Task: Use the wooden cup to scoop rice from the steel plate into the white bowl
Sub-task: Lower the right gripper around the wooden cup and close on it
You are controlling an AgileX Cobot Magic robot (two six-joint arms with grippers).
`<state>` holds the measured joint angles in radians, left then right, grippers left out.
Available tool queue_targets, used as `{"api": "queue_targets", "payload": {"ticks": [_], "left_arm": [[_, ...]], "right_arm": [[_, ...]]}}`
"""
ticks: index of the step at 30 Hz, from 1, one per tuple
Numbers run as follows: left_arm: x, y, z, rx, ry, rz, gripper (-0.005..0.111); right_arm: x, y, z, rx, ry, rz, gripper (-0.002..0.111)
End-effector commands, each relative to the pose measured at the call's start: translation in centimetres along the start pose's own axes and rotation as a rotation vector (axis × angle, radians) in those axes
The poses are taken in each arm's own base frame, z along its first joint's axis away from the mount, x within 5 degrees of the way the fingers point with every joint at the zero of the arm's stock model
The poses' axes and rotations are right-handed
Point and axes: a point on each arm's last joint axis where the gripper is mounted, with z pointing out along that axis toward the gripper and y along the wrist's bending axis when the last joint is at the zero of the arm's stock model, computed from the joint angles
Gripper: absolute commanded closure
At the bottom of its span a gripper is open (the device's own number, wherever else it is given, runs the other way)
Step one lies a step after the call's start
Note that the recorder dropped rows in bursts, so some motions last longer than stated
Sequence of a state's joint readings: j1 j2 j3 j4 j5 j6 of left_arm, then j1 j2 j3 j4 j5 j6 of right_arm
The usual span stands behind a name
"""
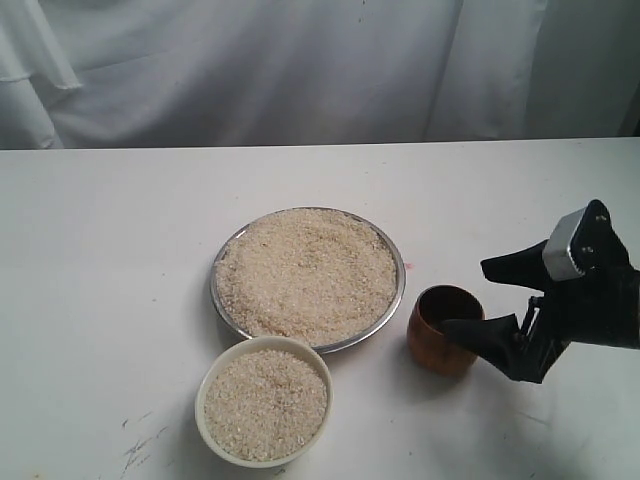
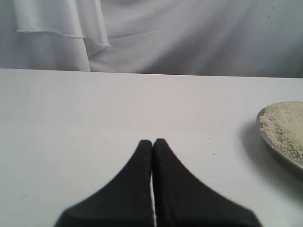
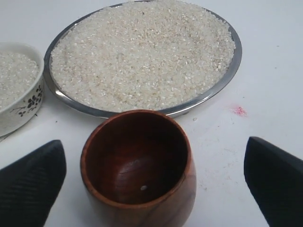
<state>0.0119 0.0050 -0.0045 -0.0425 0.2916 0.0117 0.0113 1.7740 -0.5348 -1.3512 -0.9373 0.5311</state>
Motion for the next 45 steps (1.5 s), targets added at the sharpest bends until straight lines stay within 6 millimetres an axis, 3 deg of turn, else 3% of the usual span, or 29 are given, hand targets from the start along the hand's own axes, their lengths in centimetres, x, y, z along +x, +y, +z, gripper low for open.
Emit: {"api": "queue_targets", "payload": {"ticks": [1,18,27,45], "left_arm": [[0.1,0.0,0.0,0.002,-0.007,-0.004,0.107],[0.1,0.0,0.0,0.002,-0.007,-0.004,0.107],[0.1,0.0,0.0,0.002,-0.007,-0.004,0.107],[0.1,0.0,0.0,0.002,-0.007,-0.004,0.107]], "right_arm": [[-0.3,0.0,0.1,-0.004,-0.016,0.016,0.016],[-0.2,0.0,0.2,0.000,-0.005,0.016,0.016],[-0.4,1.2,1.4,-0.037,0.038,-0.059,0.016],[-0.1,0.5,1.4,0.046,0.075,-0.026,0.016]]}}
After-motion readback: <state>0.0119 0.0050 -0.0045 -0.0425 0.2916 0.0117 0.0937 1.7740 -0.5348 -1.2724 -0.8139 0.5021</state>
